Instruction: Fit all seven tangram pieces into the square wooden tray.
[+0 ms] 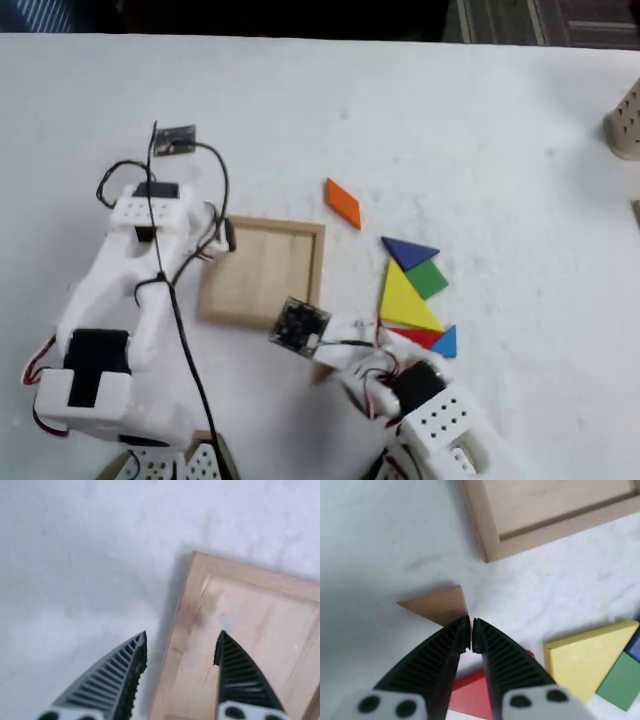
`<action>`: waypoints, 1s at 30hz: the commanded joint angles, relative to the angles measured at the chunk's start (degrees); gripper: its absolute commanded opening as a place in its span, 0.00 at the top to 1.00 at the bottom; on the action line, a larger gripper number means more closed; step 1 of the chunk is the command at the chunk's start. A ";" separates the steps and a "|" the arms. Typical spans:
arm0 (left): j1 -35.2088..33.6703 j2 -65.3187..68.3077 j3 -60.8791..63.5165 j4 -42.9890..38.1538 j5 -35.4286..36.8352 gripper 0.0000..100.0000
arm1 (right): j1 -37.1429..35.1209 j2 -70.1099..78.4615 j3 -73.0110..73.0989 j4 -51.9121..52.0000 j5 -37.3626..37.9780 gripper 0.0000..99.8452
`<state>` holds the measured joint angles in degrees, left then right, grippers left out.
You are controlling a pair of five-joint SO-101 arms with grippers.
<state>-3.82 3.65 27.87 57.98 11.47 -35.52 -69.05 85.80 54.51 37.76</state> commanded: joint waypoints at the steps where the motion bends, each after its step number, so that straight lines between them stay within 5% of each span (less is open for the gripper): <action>1: -0.57 -2.68 -0.44 -1.23 0.53 0.77 | 4.70 -0.57 -0.26 1.71 4.92 0.98; 9: -2.15 -2.68 -0.44 -4.04 0.62 0.77 | -7.96 -0.84 -3.87 1.54 -8.70 0.98; 15: -2.33 -2.68 -0.44 -4.04 0.62 0.77 | -19.38 0.31 -2.29 -0.84 -10.64 0.98; 22: -2.33 -2.59 0.00 -5.01 0.62 0.77 | -14.73 13.85 -7.03 -2.77 -10.46 0.98; 30: -2.33 -2.68 1.49 -6.86 0.62 0.77 | 1.01 29.58 -14.68 -3.12 -5.71 0.98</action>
<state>-5.49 3.65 29.80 52.35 11.47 -40.35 -42.15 74.64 52.75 28.09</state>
